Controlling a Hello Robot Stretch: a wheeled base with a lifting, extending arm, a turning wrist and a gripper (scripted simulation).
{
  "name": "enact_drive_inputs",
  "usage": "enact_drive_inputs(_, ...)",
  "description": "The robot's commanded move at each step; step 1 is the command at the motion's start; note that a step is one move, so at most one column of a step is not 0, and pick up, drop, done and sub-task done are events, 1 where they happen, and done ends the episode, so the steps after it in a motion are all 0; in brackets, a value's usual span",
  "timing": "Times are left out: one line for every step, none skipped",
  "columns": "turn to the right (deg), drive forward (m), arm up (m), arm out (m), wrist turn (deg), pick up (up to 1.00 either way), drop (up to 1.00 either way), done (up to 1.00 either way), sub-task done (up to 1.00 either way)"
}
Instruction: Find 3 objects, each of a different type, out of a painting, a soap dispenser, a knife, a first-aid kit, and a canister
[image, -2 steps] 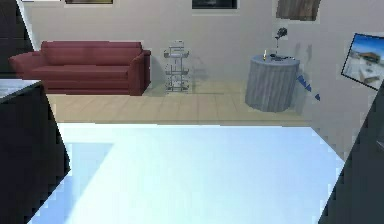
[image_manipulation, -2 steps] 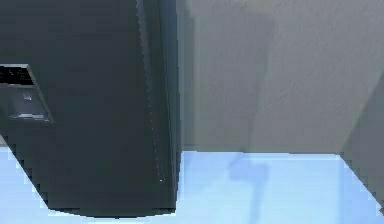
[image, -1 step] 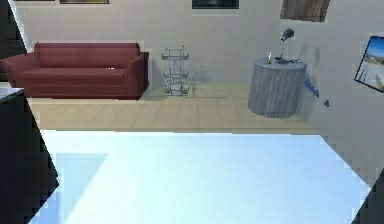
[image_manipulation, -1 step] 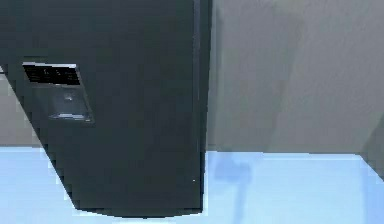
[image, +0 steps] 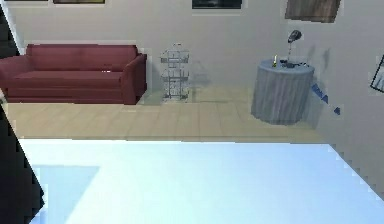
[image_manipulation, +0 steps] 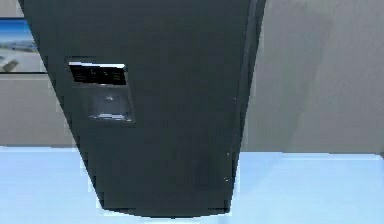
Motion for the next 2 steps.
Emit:
enact_drive_inputs(6.0,0.0,0.0,0.0,0.0,0.0,0.0,0.0,0.0)
enact_drive_inputs(0.0,1.0,0.0,0.0,0.0,0.0,0.0,0.0,0.0)
